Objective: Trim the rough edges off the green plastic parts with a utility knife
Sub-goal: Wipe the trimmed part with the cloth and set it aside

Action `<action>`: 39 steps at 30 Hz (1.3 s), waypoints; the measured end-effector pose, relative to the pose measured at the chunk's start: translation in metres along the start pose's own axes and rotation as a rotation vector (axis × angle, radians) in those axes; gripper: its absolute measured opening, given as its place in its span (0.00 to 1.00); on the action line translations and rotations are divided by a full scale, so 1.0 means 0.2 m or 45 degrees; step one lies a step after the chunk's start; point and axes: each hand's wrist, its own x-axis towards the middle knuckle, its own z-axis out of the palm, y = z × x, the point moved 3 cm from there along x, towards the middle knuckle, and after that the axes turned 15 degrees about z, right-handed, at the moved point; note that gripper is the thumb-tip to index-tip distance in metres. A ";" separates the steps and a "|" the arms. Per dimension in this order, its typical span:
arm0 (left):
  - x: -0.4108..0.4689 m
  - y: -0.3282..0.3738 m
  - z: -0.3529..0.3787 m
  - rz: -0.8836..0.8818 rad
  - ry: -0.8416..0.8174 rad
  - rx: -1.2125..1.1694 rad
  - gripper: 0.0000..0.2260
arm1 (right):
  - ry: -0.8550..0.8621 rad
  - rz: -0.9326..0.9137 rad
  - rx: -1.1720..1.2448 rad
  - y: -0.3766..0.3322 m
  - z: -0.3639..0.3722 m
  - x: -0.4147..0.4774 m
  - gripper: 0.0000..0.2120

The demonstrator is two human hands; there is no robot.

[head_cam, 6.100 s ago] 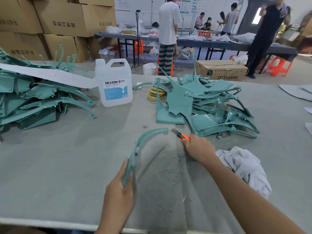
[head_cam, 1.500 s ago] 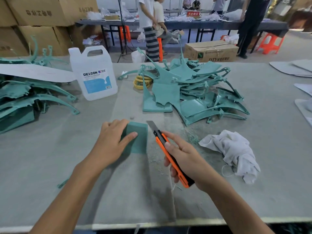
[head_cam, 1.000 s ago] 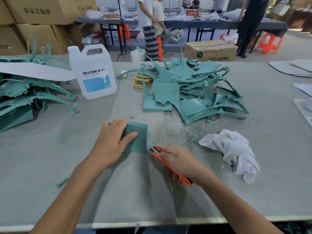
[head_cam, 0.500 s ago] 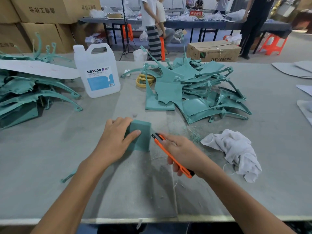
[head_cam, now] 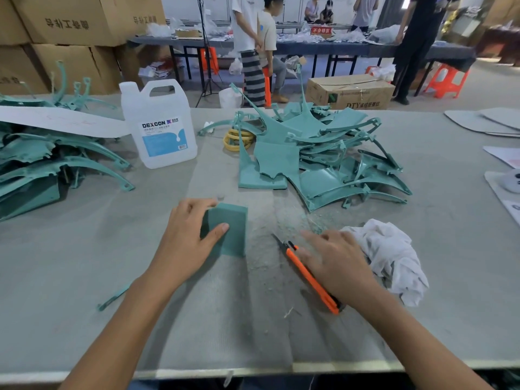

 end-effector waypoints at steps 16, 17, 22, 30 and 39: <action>-0.08 -0.13 -0.11 -0.515 0.067 -0.237 0.11 | 0.185 0.813 0.518 0.57 -0.08 -0.08 0.16; -0.07 -0.12 -0.12 -0.515 0.109 -0.261 0.13 | 0.201 0.814 0.568 0.52 -0.11 -0.08 0.16; -0.01 0.00 -0.12 -0.495 0.273 -0.483 0.15 | 0.306 0.466 0.949 0.16 -0.25 -0.02 0.16; -0.04 0.45 0.12 -0.577 0.292 -1.515 0.18 | 0.261 0.035 1.216 -0.40 -0.28 0.08 0.10; -0.10 0.60 0.21 -0.806 0.413 -2.009 0.30 | -0.145 -0.164 1.140 -0.58 -0.11 -0.01 0.15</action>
